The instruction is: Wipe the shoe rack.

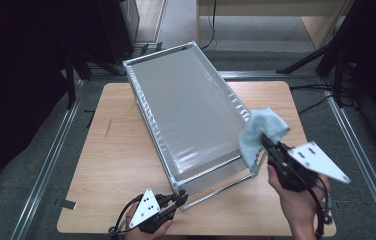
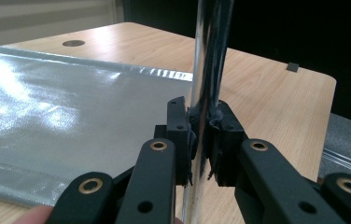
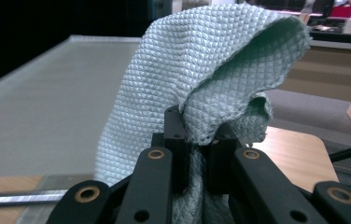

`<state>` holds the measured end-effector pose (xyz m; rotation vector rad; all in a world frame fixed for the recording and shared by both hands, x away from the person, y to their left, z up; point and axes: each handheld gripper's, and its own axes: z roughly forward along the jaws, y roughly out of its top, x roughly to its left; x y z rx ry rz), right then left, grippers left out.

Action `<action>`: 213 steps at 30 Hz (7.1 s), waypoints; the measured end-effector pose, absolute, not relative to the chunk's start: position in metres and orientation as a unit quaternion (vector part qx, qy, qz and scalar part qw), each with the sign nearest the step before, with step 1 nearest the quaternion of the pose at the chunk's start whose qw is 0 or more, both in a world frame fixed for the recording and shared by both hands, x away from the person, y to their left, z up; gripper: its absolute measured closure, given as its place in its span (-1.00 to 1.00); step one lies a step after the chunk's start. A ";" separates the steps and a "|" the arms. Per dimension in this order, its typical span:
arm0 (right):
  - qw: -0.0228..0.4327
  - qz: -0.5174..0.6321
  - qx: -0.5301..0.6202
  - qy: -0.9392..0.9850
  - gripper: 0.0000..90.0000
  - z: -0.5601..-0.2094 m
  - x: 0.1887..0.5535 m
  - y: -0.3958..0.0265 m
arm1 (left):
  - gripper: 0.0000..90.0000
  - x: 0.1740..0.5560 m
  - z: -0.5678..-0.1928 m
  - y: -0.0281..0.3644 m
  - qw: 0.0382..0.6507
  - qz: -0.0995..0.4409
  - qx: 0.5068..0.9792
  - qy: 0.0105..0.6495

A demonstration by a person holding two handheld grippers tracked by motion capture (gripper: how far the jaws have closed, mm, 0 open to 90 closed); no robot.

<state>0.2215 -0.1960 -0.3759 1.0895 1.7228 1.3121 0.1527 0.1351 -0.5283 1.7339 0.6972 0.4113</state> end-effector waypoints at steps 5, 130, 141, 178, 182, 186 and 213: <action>0.314 0.476 0.465 0.678 0.72 -0.398 0.260 -0.188 | 0.80 0.153 -0.529 0.133 0.577 0.171 0.740 0.300; 0.176 0.376 0.385 0.824 0.78 -0.554 0.221 -0.103 | 0.78 0.161 -0.529 0.129 0.586 0.135 0.744 0.293; 0.227 0.350 0.477 0.773 0.79 -0.552 0.252 -0.176 | 0.78 0.159 -0.529 0.130 0.587 0.130 0.744 0.291; 0.216 0.361 0.440 0.793 0.79 -0.551 0.224 -0.139 | 0.77 0.160 -0.530 0.130 0.591 0.120 0.743 0.291; 0.230 0.359 0.463 0.777 0.79 -0.544 0.227 -0.161 | 0.78 0.160 -0.530 0.130 0.591 0.120 0.743 0.290; 0.257 0.342 0.513 0.744 0.80 -0.533 0.227 -0.203 | 0.78 0.160 -0.529 0.130 0.590 0.120 0.743 0.291; 0.260 0.369 0.534 0.715 0.83 -0.509 0.226 -0.239 | 0.77 0.161 -0.529 0.132 0.590 0.115 0.745 0.288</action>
